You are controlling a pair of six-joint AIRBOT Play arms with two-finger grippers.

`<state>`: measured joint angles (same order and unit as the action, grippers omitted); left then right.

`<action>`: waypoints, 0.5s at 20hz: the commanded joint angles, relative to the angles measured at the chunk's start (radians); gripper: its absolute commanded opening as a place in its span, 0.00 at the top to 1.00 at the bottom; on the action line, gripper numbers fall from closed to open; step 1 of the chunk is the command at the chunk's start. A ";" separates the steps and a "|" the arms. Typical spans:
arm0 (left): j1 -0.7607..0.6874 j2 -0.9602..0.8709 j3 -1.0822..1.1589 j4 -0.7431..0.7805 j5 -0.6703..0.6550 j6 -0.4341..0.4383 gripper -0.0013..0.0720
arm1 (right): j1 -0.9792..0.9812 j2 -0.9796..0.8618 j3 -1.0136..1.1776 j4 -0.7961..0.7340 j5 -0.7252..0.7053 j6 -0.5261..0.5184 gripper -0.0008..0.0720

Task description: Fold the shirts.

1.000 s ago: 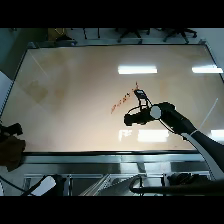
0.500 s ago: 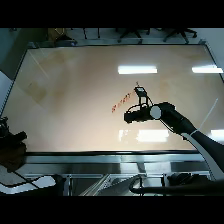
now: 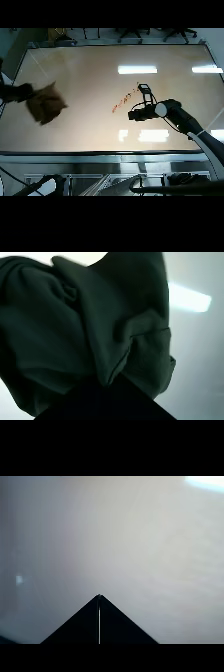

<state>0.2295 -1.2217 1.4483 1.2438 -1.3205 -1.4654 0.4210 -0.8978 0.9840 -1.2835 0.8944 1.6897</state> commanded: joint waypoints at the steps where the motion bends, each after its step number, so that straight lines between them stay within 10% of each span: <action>1: -0.243 0.066 0.055 -0.190 0.026 0.009 0.97 | -0.108 0.071 0.011 -0.015 0.133 0.001 0.96; 9: -0.578 0.016 -0.303 -0.200 0.305 0.005 0.96 | -0.238 0.122 0.011 -0.015 0.220 0.000 0.93; 10: -0.581 -0.007 -0.300 -0.198 0.300 0.006 0.86 | -0.238 0.122 0.011 -0.015 0.222 0.000 0.73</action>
<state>-0.2832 -1.1912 1.2144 1.0595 -1.1114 -1.4586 0.2001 -0.7822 0.9939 -1.2984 1.0927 1.6897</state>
